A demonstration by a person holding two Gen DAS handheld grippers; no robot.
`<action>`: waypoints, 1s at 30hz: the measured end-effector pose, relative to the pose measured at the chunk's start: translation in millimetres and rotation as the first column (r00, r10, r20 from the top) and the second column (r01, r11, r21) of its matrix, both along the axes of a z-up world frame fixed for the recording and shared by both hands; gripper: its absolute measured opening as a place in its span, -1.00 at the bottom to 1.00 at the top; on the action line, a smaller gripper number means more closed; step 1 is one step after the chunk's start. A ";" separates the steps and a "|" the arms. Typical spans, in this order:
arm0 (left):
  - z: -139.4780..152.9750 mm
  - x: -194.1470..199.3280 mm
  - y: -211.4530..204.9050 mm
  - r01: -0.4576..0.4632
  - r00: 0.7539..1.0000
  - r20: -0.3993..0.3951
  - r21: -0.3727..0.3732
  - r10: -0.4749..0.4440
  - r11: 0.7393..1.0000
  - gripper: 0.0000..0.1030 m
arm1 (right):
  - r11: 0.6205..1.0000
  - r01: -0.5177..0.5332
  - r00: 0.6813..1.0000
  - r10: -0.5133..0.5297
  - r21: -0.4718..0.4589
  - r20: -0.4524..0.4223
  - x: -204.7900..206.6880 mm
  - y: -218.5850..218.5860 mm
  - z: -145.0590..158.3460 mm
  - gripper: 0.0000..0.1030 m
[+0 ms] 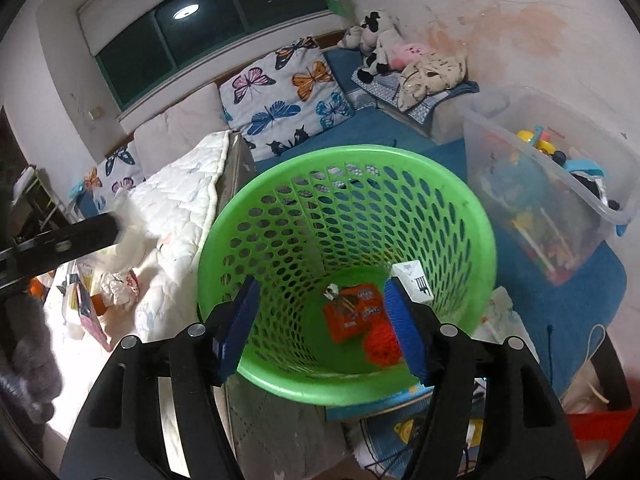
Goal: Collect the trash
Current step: 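Carry the net and tub over the green basket and open both grippers, then move both grippers back over the remaining trash on the bed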
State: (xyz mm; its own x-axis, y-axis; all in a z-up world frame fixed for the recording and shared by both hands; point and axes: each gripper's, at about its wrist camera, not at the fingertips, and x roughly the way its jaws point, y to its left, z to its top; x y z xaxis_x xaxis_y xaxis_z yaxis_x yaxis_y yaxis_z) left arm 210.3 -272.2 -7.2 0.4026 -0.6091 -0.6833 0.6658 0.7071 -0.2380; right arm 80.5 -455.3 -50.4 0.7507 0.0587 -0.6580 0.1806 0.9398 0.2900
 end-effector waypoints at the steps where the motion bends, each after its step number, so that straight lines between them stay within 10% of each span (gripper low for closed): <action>1: -3.7 3.0 -7.8 0.006 1.000 -0.013 0.004 -0.006 1.000 0.26 | 1.000 0.002 1.000 -0.002 0.001 0.004 -4.2 -1.1 0.8 0.26; 15: -14.4 3.0 -44.5 0.038 0.999 -0.020 0.010 -0.037 0.999 0.57 | 0.999 -0.008 1.000 0.008 0.043 0.010 -28.1 1.8 -1.4 0.26; 30: 6.0 -36.9 75.7 -0.149 0.984 0.096 -0.002 0.148 0.989 0.56 | 0.984 -0.172 0.984 0.171 0.036 0.045 -17.3 68.9 15.2 0.27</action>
State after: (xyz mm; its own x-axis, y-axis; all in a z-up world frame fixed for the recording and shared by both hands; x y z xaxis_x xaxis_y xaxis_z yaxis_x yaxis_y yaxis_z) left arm 173.4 -196.5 -1.3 0.5520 -0.5341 -0.6403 0.5728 0.8009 -0.1743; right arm 63.3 -386.4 -35.3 0.7542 0.2147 -0.6206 0.0047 0.9433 0.3319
